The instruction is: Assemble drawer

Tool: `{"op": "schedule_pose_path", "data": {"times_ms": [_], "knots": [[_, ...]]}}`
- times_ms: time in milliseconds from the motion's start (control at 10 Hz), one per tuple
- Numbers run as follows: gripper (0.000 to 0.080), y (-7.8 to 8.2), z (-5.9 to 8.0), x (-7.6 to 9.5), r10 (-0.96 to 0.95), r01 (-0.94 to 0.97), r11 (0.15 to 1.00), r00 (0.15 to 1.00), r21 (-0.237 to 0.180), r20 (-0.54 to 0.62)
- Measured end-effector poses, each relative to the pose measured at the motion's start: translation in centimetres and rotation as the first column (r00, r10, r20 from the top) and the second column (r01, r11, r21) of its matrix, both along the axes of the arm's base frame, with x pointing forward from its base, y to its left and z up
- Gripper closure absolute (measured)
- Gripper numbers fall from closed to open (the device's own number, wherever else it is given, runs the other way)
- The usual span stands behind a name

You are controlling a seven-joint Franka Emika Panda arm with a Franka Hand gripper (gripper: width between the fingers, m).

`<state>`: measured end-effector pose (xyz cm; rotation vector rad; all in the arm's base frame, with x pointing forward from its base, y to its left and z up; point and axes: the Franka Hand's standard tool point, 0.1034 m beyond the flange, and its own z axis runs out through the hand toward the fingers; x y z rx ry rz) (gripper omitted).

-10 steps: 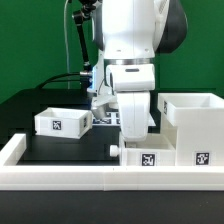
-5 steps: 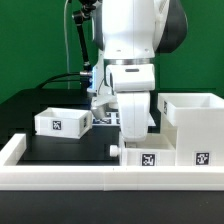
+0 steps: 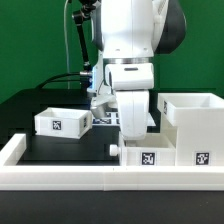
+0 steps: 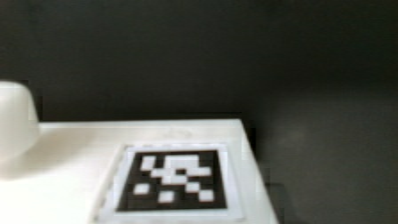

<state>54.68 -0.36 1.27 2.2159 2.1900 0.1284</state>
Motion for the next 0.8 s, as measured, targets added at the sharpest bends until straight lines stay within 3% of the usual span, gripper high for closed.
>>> {"op": "schedule_pose_path", "data": {"times_ms": [800], "knots": [[0.0757, 0.14, -0.08, -0.09, -0.003, 0.003, 1.0, 1.0, -0.003, -0.028]]}}
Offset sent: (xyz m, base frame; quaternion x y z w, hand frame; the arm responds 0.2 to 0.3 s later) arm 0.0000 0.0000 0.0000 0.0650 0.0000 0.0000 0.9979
